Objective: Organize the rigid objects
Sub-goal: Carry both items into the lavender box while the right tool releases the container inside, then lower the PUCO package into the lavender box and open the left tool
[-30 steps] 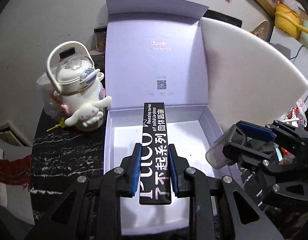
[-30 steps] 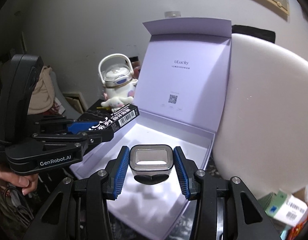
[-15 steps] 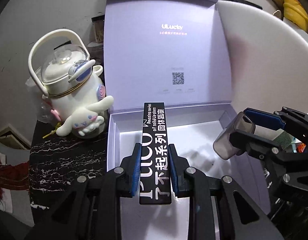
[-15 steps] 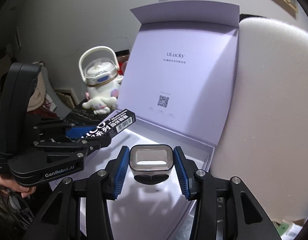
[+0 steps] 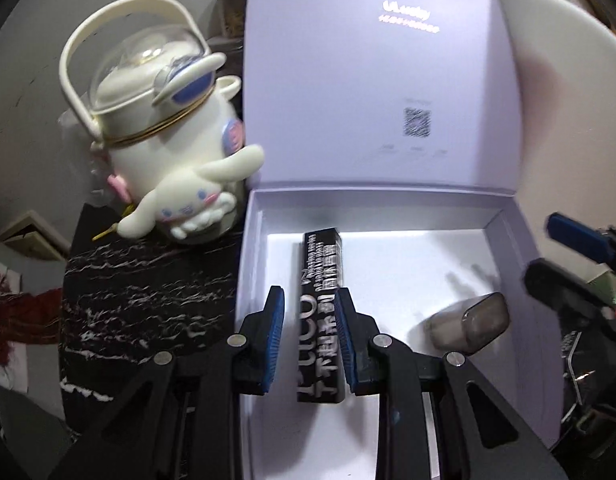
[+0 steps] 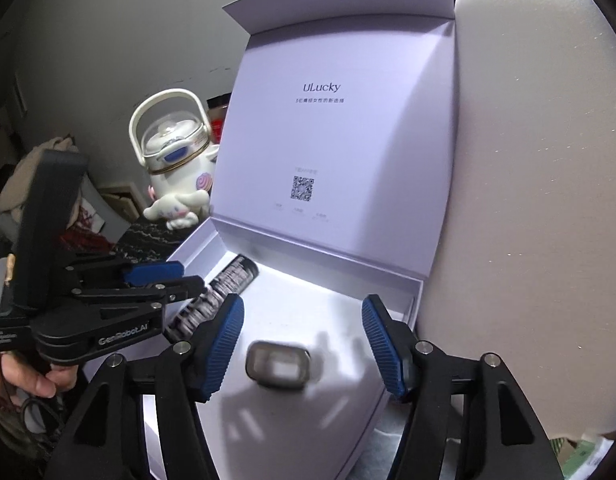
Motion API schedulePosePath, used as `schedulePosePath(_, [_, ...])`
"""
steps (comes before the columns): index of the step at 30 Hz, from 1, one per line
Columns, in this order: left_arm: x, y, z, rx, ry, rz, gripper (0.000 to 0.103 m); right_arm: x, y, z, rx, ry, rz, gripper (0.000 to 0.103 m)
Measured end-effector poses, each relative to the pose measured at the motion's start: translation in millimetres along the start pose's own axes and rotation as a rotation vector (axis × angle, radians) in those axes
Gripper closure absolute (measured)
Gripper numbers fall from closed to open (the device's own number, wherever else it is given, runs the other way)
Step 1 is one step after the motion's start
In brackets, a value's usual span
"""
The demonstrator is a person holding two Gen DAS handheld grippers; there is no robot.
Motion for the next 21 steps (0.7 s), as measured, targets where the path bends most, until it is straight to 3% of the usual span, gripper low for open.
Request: schedulePosePath(21, [33, -12, -2, -0.005, 0.033, -0.021, 0.077, 33, -4, 11, 0.008, -0.012, -0.028, 0.036])
Point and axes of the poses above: each gripper's, at about its wrist camera, not at the fingertips, and x roughly against the way its jaws point, z to its left, y to its top, the point moved 4 cm from there along -x, roughly the way its jaws point, and after that the axes turned 6 degrees about -y, right-handed, at the moved point
